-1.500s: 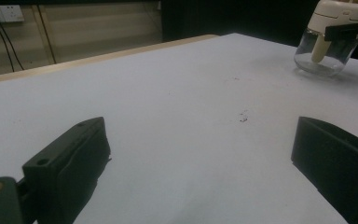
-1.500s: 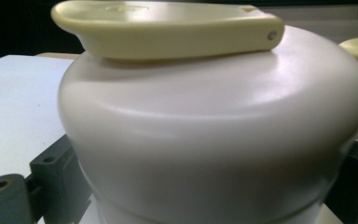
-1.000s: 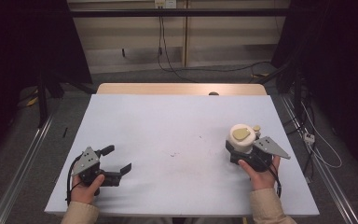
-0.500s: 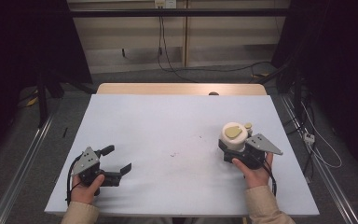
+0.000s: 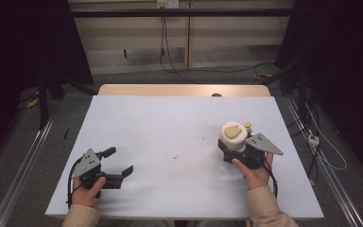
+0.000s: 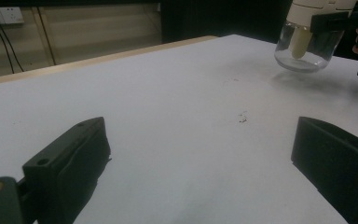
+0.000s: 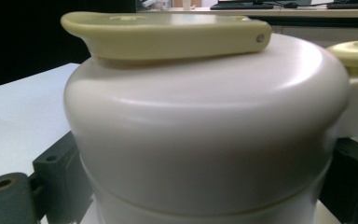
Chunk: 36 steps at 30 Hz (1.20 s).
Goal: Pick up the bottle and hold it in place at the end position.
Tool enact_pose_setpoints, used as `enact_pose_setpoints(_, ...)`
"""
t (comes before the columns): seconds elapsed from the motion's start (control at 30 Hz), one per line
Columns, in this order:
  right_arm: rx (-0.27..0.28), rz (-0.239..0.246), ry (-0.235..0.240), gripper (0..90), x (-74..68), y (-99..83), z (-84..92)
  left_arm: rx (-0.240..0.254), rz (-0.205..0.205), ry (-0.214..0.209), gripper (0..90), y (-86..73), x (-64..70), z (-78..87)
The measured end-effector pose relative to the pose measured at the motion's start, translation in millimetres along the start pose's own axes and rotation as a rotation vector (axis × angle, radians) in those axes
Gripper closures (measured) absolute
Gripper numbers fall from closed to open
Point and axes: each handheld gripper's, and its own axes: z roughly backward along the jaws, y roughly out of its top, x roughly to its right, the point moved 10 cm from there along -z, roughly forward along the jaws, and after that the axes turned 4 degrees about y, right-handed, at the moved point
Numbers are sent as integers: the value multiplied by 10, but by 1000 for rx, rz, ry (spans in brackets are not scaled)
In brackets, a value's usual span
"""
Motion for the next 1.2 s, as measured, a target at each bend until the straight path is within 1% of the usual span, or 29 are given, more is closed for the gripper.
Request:
enact_pose_setpoints(0.1,-6,1,3,73,-11,11,-16,3,12,0,34,1,5,-3)
enact_pose_setpoints(0.2,-13,-3,0,73,-15,8,-51,1,1,3,34,2,-6,3)
enact_pose_setpoints(0.23,-14,-5,4,73,-21,6,-63,3,9,3,35,3,0,5)
enact_pose_setpoints(0.47,-4,1,13,73,-54,52,-142,1,6,4,34,-1,-11,9)
enact_pose_setpoints(0.53,-11,7,14,73,-61,53,-162,3,-1,5,34,4,-16,15)
enact_pose_setpoints(0.87,-10,7,24,73,-99,81,-257,2,0,1,34,5,-13,18)
enact_pose_setpoints(1.03,-17,3,30,73,-127,78,-306,5,14,1,33,7,-9,22)
enact_pose_setpoints(1.13,-17,2,36,74,-141,81,-337,2,11,1,33,4,-13,25)
enact_pose_setpoints(1.2,-16,6,38,74,-153,90,-358,7,19,3,33,11,-10,26)
